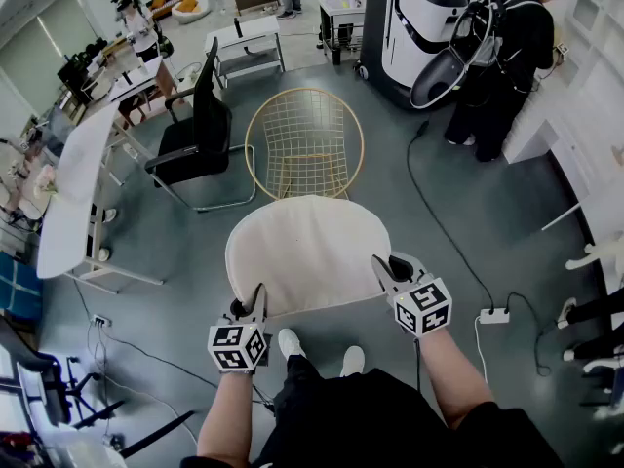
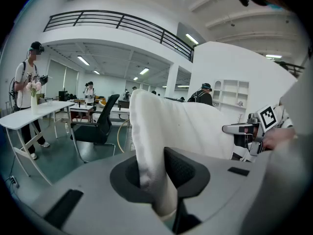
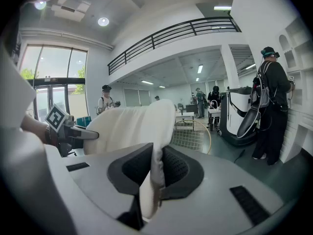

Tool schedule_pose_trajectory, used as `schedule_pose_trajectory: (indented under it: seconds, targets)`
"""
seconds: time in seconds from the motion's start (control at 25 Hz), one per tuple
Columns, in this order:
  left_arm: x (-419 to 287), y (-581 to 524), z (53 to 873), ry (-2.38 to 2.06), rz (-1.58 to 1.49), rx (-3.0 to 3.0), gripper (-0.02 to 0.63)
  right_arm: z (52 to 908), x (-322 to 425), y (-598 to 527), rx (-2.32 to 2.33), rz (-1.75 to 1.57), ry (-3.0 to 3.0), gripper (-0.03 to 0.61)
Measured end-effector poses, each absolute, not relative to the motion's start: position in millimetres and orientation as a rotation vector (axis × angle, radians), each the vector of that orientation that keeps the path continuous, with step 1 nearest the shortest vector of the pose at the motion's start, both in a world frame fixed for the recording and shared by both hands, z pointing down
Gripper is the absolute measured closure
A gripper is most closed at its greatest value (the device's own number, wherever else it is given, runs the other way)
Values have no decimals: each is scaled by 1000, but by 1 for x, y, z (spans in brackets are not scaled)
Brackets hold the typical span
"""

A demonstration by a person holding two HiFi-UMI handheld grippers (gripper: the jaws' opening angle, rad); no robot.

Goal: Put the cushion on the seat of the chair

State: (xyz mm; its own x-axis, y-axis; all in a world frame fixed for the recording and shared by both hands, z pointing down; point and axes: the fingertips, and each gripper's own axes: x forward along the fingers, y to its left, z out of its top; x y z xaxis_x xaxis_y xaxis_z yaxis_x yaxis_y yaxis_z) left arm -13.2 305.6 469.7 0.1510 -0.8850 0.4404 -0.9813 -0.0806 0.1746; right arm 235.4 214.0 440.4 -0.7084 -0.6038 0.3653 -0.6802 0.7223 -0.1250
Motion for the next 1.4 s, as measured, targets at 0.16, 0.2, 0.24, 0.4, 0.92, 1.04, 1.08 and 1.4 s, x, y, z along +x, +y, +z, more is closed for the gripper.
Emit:
schedule_pose_trajectory:
  seconds: [0.16, 0.2, 0.24, 0.4, 0.92, 1.04, 1.08, 1.4]
  targets:
    - [-18, 302, 465, -1773, 312, 2018, 534, 437, 231, 212, 1015, 369, -2626, 523]
    - [-19, 302, 465, -1772, 313, 2019, 534, 437, 231, 212, 1017, 371, -2626, 523]
    - [-20, 301, 464, -1771, 313, 2020, 534, 436, 230, 212, 1019, 373, -2627, 523]
    - [-26, 296, 464, -1762, 305, 2020, 534, 434, 225, 209, 1024, 381, -2636, 518]
    - [-78, 259, 470, -1694, 312, 2056, 534, 438, 177, 187, 1091, 397, -2598, 517]
    - [-98, 246, 473, -1676, 318, 2068, 534, 441, 158, 178, 1114, 409, -2587, 517]
    - [-104, 242, 473, -1670, 320, 2072, 534, 441, 152, 175, 1121, 413, -2584, 517]
    - [-157, 212, 482, -1612, 325, 2109, 534, 449, 102, 158, 1187, 437, -2553, 518]
